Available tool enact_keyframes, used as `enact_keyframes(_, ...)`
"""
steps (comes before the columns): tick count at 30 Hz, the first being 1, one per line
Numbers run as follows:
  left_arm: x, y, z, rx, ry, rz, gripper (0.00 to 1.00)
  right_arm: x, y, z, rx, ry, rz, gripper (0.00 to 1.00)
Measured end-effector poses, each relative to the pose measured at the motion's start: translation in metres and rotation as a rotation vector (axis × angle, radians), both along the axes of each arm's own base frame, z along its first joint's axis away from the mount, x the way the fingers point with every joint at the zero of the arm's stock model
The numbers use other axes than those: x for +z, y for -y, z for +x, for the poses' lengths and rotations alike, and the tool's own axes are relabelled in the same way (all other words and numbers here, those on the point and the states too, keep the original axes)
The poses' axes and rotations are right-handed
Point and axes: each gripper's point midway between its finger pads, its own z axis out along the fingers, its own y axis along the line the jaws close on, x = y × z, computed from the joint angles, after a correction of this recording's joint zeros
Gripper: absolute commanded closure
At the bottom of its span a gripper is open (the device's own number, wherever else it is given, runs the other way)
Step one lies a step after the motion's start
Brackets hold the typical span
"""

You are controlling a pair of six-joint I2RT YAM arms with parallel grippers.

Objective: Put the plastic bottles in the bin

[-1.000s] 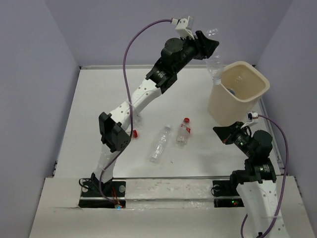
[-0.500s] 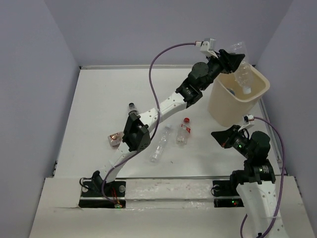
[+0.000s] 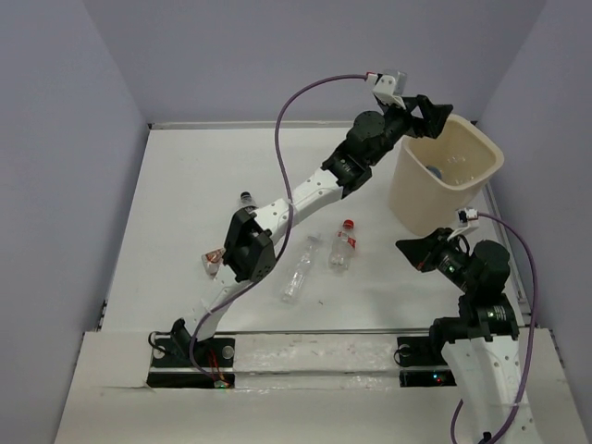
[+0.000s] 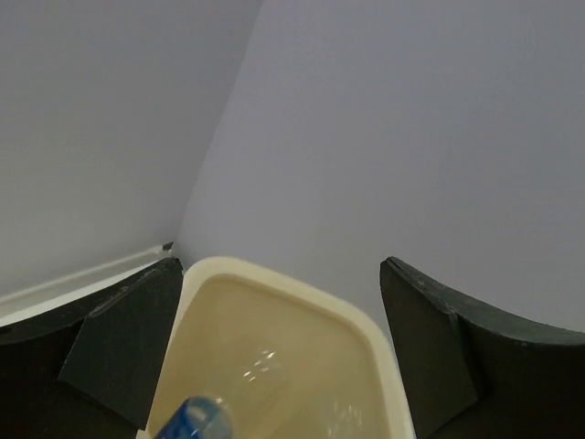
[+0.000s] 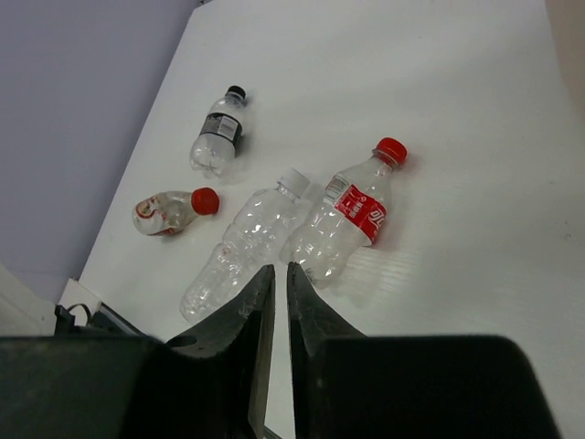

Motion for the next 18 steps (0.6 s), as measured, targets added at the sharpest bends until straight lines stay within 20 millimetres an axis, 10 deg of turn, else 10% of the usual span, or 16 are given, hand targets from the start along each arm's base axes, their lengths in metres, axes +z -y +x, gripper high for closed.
enact_keyframes(6, -0.035, -0.038, -0.017, 0.052, -0.049, 0.296, 0.01, 0.001, -0.002, 0.006, 0.007, -0.005, 0.016, 0.51)
enact_keyframes(9, -0.043, -0.096, -0.038, 0.117, -0.115, 0.417, 0.01, 0.000, -0.005, 0.008, 0.017, -0.001, 0.029, 0.36)
enact_keyframes(14, -0.045, -0.257, -0.069, 0.349, -0.257, 0.441, 0.01, -0.018, -0.015, 0.017, 0.041, -0.057, 0.047, 0.22)
enact_keyframes(18, -0.089, -0.365, -0.080, 0.545, -0.419, 0.401, 0.01, -0.040, -0.035, 0.026, 0.075, -0.129, 0.027, 0.14)
